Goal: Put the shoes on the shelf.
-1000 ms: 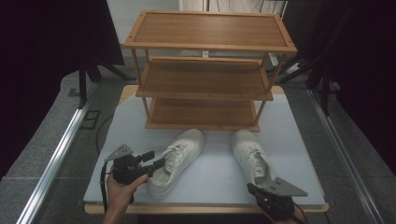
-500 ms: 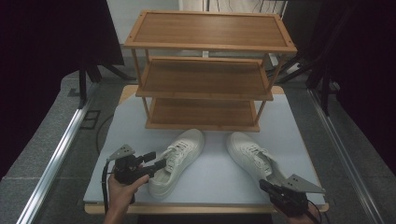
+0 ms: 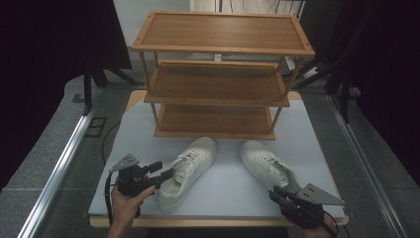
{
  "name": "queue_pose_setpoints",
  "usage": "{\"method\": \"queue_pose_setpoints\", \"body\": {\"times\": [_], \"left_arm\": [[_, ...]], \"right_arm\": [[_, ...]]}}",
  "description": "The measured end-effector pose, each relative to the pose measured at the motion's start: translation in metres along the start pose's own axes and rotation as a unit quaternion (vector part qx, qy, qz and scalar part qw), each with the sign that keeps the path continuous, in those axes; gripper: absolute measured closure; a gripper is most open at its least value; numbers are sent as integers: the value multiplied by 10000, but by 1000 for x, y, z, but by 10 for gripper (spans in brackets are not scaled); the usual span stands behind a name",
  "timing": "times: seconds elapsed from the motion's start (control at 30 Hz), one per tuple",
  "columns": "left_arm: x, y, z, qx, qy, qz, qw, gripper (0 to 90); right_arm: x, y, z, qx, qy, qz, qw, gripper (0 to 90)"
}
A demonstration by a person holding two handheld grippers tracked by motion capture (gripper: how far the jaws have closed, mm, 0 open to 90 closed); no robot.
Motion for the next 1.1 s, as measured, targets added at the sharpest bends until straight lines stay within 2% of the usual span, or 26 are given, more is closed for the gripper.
{"method": "queue_pose_setpoints", "body": {"times": [0.17,0.33,0.47,0.57,0.8,0.87,1.1], "left_arm": [[0,-1,-1,39,-70,-66,9999,379],[0,-6,2,-6,-148,-128,9998,379],[2,-10,3,-18,-234,-168,9996,379],[5,-11,1,18,-271,-167,9995,377],[12,-11,-12,178,-340,-153,9991,370],[13,-10,-16,239,-357,-171,9989,365],[14,-6,-28,391,-388,-225,9982,349]], "right_arm": [[-4,-9,6,-212,0,-36,9998,647],[-13,-25,13,-410,140,-14,9991,579],[-29,-33,13,-443,244,34,9987,527],[-46,-34,11,-411,212,-139,9988,497],[-79,-31,6,-292,385,-315,9983,428],[-85,-29,3,-258,289,-447,9982,416],[-92,-25,-9,-80,175,-478,9987,397]]}}
Point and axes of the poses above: each handheld gripper's, and its own axes: z roughly backward along the jaws, y roughly out of its underside, x roughly to its left, the point moved 6 cm from there along -z, roughly forward along the jaws, and after that the axes turned 3 degrees about -z, right-handed, at the moved point
